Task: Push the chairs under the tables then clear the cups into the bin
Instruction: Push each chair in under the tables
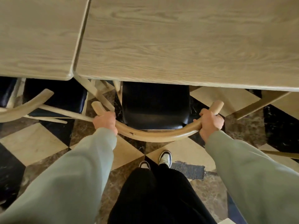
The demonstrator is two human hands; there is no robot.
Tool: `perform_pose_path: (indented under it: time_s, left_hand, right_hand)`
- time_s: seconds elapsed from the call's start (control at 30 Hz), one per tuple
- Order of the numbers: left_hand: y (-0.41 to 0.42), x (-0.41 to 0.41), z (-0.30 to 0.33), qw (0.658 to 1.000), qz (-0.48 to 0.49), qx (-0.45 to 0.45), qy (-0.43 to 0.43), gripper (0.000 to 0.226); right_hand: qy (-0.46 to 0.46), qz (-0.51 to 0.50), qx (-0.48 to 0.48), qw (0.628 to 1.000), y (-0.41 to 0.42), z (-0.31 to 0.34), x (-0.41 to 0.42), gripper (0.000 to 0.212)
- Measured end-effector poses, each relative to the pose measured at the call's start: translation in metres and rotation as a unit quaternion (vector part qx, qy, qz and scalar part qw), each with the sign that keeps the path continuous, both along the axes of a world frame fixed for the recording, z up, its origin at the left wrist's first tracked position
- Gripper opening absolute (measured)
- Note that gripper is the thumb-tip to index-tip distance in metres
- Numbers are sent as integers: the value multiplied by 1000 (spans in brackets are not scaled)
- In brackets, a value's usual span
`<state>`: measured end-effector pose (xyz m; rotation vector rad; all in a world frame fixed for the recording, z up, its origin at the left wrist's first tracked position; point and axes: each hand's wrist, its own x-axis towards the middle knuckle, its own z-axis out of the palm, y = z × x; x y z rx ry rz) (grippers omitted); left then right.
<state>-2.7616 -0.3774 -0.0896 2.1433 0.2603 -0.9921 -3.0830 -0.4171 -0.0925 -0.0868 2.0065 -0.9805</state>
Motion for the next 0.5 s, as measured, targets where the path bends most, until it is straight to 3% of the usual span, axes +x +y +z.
perform_pose_path:
  time_s: [0.23,0.5]
  left_hand:
    - [-44,19,-16,999,2,5,-32,69]
    - [-51,30,-18,1000,-14,10,-20,65]
  right_hand:
    - [-3,-15,10,1000,-32,-20,17,19]
    - [3,-15,24,1000,-31,-28,23,20]
